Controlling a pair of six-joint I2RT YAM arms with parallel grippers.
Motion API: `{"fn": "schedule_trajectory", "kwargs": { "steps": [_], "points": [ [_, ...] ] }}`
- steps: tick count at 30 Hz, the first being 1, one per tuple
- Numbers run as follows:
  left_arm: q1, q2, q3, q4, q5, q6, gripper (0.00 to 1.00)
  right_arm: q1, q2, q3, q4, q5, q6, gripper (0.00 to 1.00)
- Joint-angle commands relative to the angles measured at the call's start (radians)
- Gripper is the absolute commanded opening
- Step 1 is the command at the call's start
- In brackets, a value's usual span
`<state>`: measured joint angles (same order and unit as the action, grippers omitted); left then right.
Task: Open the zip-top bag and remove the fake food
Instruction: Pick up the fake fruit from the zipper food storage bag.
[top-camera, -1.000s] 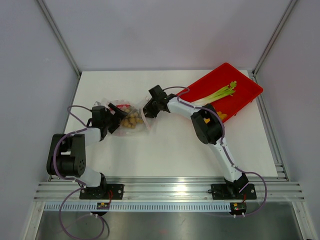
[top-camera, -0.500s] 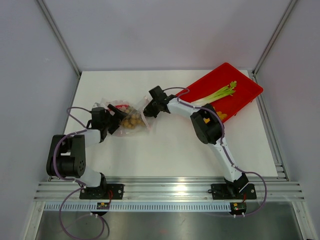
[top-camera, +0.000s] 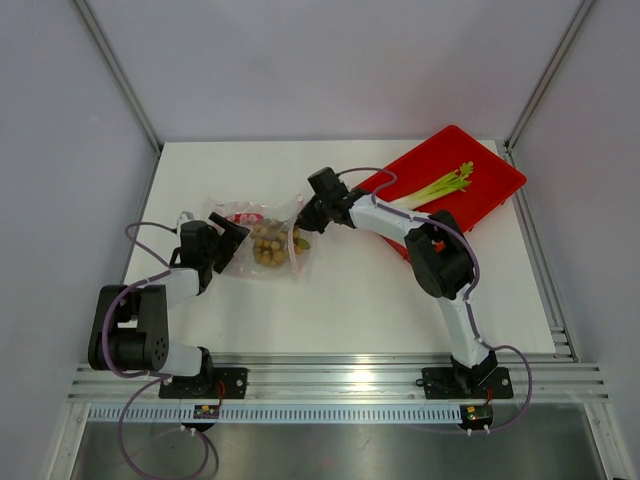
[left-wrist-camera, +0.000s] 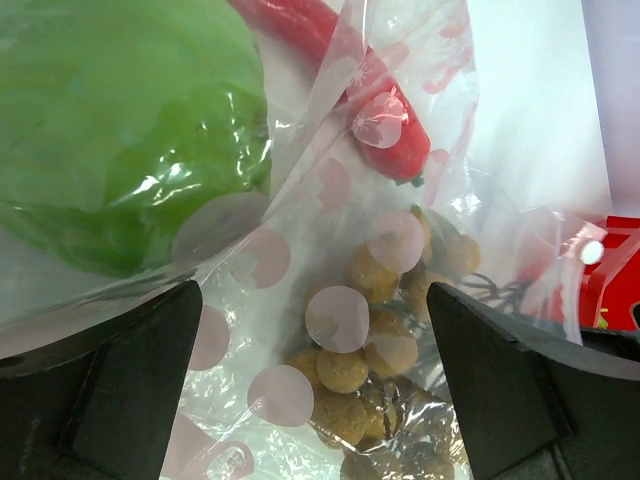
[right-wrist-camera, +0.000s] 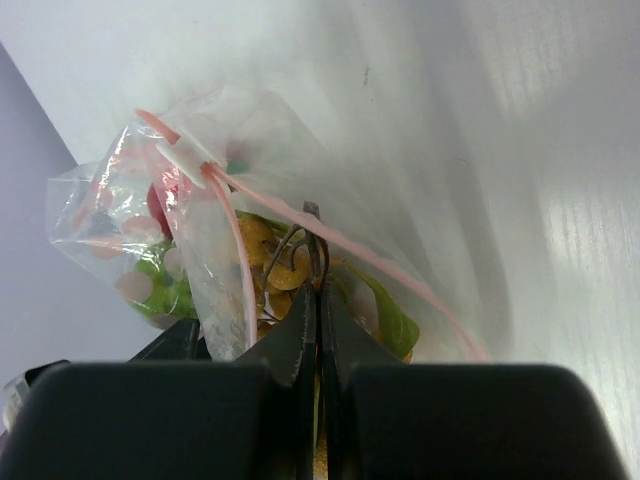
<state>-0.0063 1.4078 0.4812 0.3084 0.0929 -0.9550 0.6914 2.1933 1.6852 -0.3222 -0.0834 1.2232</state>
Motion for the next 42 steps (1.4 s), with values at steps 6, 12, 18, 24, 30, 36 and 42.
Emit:
{"fn": "schedule_trajectory", "kwargs": {
  "steps": [6, 12, 18, 24, 30, 36, 42],
  "points": [
    [0.029, 0.008, -0.001, 0.049, -0.024, -0.018, 0.99, -0.03, -0.153, -0.061, 0.015, 0.05, -0.071, 0.0],
    [0.031, 0.02, 0.005, 0.052, -0.01, -0.018, 0.99, -0.049, -0.196, -0.101, 0.018, 0.013, -0.093, 0.0],
    [0.031, 0.034, 0.016, 0.043, -0.01, -0.014, 0.99, -0.055, -0.182, -0.042, -0.052, -0.027, -0.154, 0.0],
    [0.029, 0.04, 0.019, 0.041, -0.009, -0.013, 0.99, -0.064, -0.129, 0.07, -0.187, -0.14, -0.247, 0.0],
    [0.031, 0.053, 0.023, 0.047, 0.01, -0.019, 0.99, -0.069, -0.066, 0.126, -0.265, -0.248, -0.317, 0.0],
    [0.029, 0.062, 0.034, 0.032, 0.002, -0.011, 0.99, -0.069, -0.03, 0.146, -0.334, -0.312, -0.408, 0.0],
    [0.031, 0.062, 0.045, 0.008, -0.028, -0.002, 0.99, -0.069, -0.059, 0.143, -0.408, -0.294, -0.494, 0.0]
  ]
}}
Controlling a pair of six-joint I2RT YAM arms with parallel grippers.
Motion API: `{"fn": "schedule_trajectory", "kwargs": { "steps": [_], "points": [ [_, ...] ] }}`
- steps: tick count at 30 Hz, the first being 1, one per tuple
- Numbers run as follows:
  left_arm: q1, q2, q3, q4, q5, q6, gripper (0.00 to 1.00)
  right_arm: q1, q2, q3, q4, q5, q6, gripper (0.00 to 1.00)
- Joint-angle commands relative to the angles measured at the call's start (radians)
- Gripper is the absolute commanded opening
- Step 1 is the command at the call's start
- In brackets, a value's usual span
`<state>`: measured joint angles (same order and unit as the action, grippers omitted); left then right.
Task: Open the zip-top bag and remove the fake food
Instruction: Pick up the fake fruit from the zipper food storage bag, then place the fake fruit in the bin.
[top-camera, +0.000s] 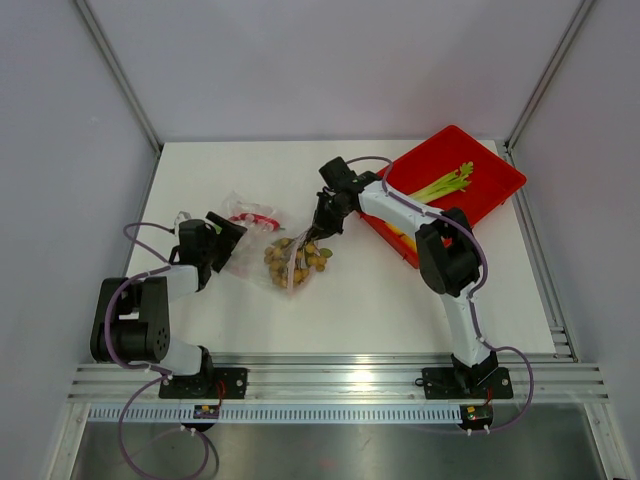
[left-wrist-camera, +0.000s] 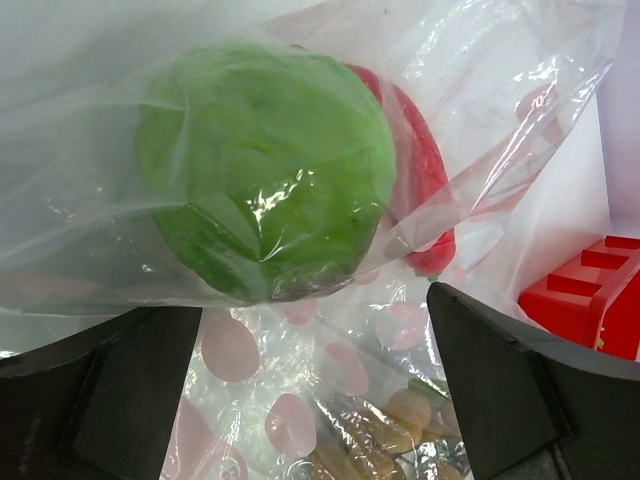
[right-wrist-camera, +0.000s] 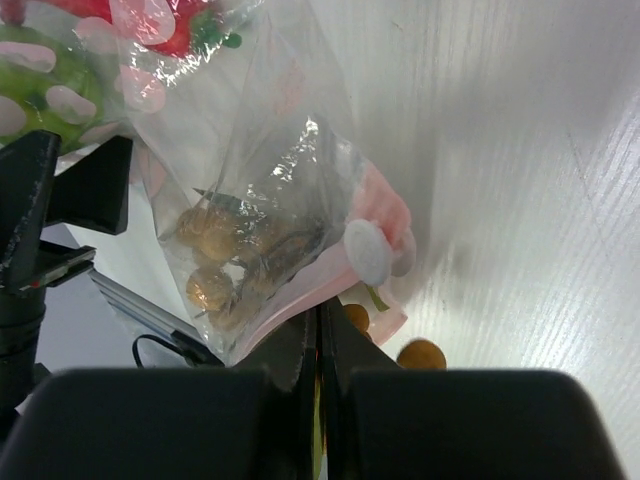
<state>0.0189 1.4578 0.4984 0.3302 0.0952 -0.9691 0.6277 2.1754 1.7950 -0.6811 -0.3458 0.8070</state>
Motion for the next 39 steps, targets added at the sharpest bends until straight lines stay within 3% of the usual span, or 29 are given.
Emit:
{"fn": "schedule_trajectory", "kwargs": {
  "steps": [1, 11, 27, 39],
  "points": [
    [0.004, 0.013, 0.028, -0.016, -0.037, 0.012, 0.99, -0.005, -0.049, 0.026, -0.046, -0.029, -0.084, 0.0],
    [0.0, 0.013, 0.032, -0.02, -0.064, 0.02, 0.99, -0.06, -0.132, -0.074, 0.009, 0.041, -0.18, 0.0],
    [-0.007, 0.021, 0.04, -0.039, -0.091, 0.018, 0.99, -0.203, -0.322, -0.311, 0.216, -0.111, -0.195, 0.0],
    [-0.011, -0.011, 0.023, -0.025, -0.037, -0.003, 0.99, -0.304, -0.601, -0.431, 0.265, -0.058, -0.241, 0.0]
  ]
}}
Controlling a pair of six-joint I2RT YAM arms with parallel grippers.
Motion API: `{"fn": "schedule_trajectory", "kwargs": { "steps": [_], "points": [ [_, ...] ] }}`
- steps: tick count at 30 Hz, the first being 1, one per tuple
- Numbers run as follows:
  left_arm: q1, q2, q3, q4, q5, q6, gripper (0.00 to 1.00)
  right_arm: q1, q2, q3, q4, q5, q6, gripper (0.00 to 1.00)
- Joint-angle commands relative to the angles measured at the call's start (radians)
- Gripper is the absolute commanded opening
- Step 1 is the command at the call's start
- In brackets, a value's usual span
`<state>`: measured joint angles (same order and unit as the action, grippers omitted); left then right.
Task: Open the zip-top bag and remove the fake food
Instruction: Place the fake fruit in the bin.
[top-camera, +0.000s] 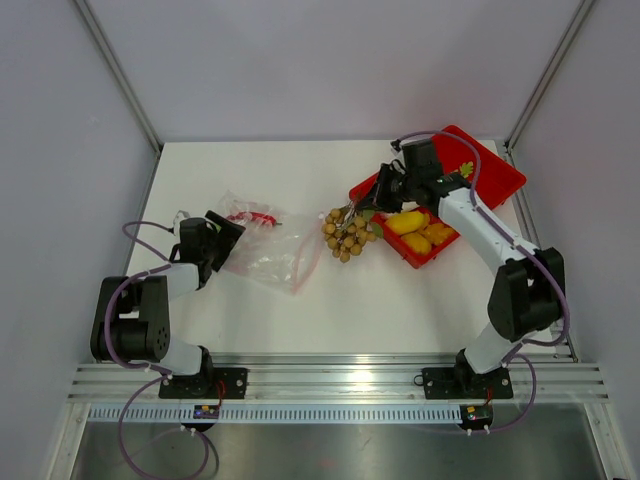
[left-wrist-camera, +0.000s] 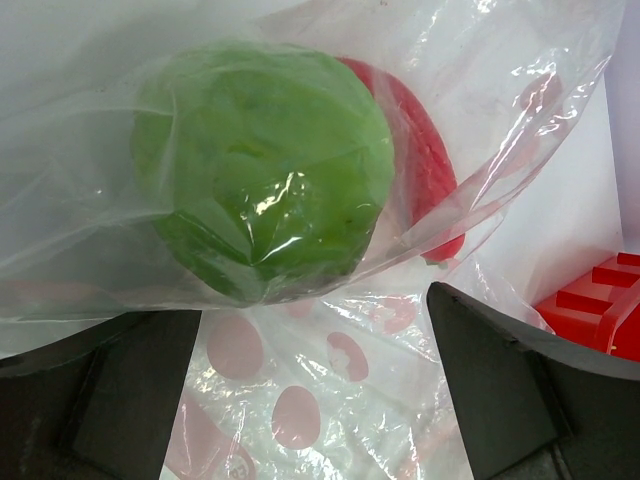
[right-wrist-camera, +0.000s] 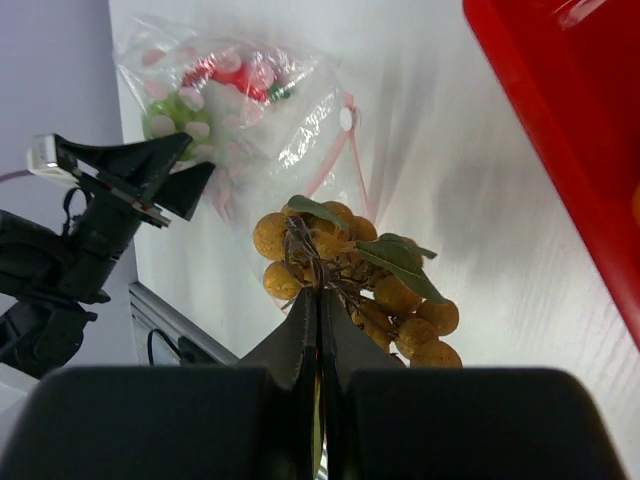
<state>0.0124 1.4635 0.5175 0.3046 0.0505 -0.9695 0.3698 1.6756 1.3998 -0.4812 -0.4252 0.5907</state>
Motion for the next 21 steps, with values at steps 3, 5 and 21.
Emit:
{"fn": "schedule_trajectory", "kwargs": {
  "steps": [3, 5, 21],
  "points": [
    [-0.005, -0.023, 0.003, 0.001, 0.017, -0.003, 0.99, -0.098, -0.175, -0.1, 0.139, 0.023, 0.004, 0.0],
    [-0.005, -0.034, 0.003, -0.005, 0.018, -0.002, 0.98, -0.124, -0.211, -0.143, 0.188, 0.046, 0.012, 0.0],
    [-0.104, -0.242, -0.008, -0.102, -0.106, 0.048, 0.98, -0.413, -0.19, -0.249, 0.295, 0.123, 0.28, 0.0]
  ]
}}
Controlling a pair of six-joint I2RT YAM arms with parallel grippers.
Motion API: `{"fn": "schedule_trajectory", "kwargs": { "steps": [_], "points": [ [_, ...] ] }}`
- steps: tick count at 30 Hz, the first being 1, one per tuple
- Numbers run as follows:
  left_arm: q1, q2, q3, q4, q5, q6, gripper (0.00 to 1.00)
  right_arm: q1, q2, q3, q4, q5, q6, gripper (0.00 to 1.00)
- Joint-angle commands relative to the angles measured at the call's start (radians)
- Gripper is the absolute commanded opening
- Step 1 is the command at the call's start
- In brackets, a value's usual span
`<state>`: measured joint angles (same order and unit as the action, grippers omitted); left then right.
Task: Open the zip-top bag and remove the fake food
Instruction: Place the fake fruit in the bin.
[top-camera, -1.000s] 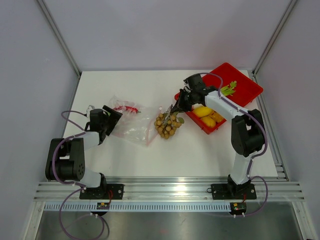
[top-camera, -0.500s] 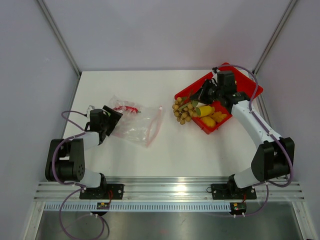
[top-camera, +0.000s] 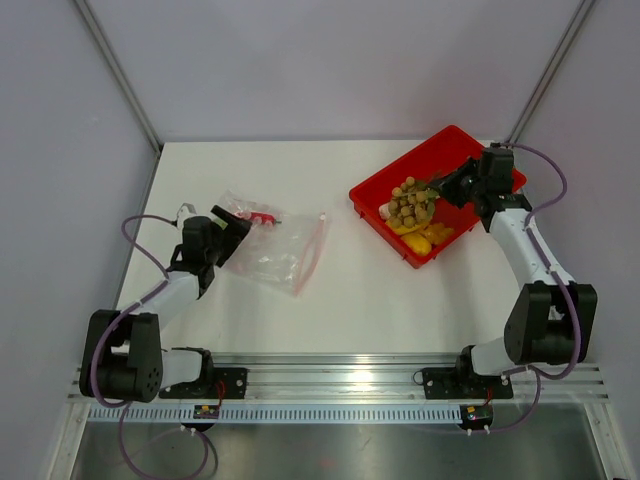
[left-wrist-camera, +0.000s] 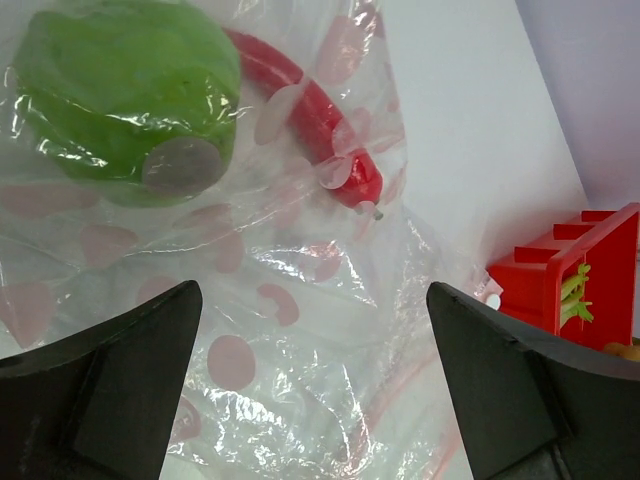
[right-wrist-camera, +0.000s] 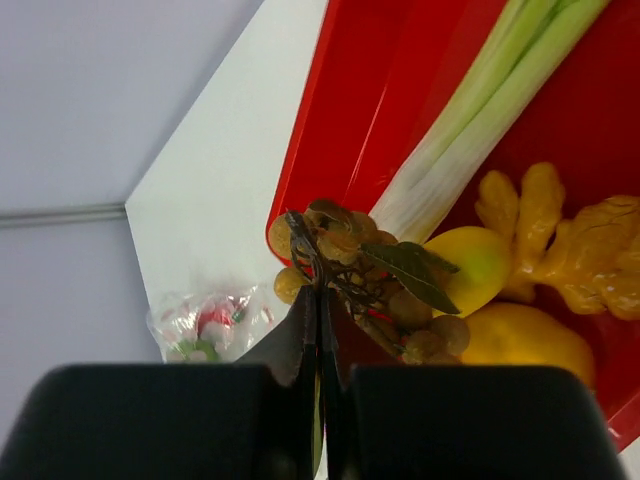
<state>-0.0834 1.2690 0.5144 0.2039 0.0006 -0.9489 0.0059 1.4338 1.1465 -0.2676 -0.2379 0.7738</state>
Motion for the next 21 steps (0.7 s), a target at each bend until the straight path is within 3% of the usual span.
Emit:
{"fn": "schedule_trajectory", "kwargs": {
  "steps": [1, 8, 13, 18, 19, 21],
  "points": [
    [-0.012, -0.056, -0.007, -0.003, -0.06, 0.03, 0.99, -0.064, 0.071, 0.013, 0.09, -0.089, 0.111, 0.0],
    [-0.021, -0.074, -0.001, -0.015, -0.073, 0.045, 0.99, -0.135, 0.204, 0.07, 0.117, -0.083, 0.192, 0.0],
    [-0.021, -0.079, 0.001, -0.018, -0.074, 0.048, 0.99, -0.185, 0.217, 0.001, 0.205, -0.08, 0.255, 0.04],
    [-0.022, -0.083, -0.001, -0.018, -0.076, 0.053, 0.99, -0.218, 0.195, 0.009, 0.183, -0.003, 0.229, 0.08],
    [-0.022, -0.083, -0.001, -0.018, -0.076, 0.055, 0.99, -0.222, 0.188, 0.01, 0.17, 0.012, 0.226, 0.11],
    [-0.022, -0.082, 0.003, -0.018, -0.073, 0.059, 0.99, -0.222, 0.163, 0.007, 0.166, 0.041, 0.219, 0.38]
  ]
}}
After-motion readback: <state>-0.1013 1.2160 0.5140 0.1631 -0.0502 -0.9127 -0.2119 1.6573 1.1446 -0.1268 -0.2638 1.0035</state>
